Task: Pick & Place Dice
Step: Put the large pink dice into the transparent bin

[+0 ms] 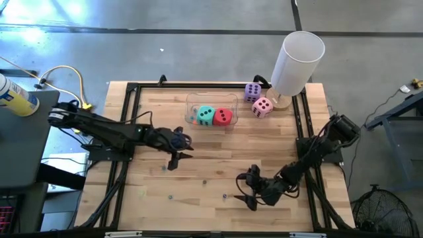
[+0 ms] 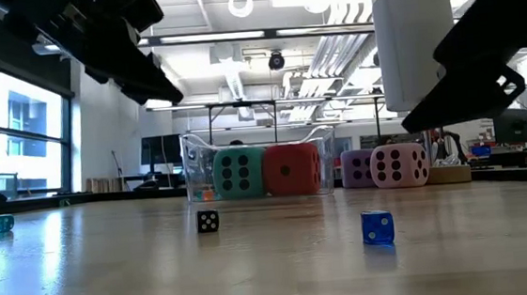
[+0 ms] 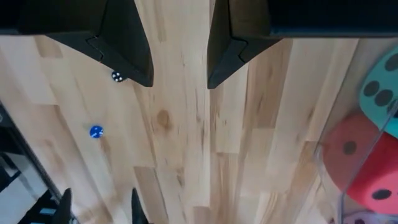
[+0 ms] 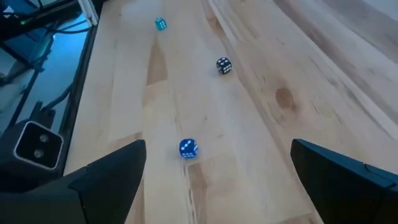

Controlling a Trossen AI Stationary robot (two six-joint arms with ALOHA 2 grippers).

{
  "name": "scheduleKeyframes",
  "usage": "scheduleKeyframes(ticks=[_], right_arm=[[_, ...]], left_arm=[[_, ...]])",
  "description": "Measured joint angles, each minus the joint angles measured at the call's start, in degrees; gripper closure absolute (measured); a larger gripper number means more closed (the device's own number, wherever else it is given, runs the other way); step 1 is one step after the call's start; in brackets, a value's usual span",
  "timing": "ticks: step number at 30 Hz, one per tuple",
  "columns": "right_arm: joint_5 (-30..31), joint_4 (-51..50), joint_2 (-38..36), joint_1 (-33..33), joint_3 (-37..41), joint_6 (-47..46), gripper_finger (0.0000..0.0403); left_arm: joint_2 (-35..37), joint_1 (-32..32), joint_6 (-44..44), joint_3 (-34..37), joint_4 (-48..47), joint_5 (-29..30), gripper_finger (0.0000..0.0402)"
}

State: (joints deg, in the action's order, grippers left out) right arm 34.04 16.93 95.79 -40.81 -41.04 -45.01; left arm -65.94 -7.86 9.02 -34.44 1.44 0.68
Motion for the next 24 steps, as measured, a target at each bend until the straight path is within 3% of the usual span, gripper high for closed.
scheduleKeyframes(ticks=[5, 9, 20, 24], right_arm=[[0.83, -0.59, -2.63, 0.73, 0.0, 2.18, 0.0017], [5.9, -1.17, -7.76, 1.04, -0.56, 7.68, 0.0027], [36.04, -15.82, -23.19, 1.13, -0.79, 7.19, 0.0038], [42.66, -21.6, -24.52, 1.59, -0.79, 1.86, 0.0038]], left_arm=[[-1.48, 0.0, -0.01, 0.0, 0.06, -0.62, 0.0256], [-1.52, 0.0, -0.01, 0.0, 0.13, -0.72, 0.0256], [-1.52, 0.0, -0.4, 0.0, 0.05, -1.24, 0.0256], [-1.52, -0.01, -0.4, 0.0, -0.13, -1.22, 0.0256]])
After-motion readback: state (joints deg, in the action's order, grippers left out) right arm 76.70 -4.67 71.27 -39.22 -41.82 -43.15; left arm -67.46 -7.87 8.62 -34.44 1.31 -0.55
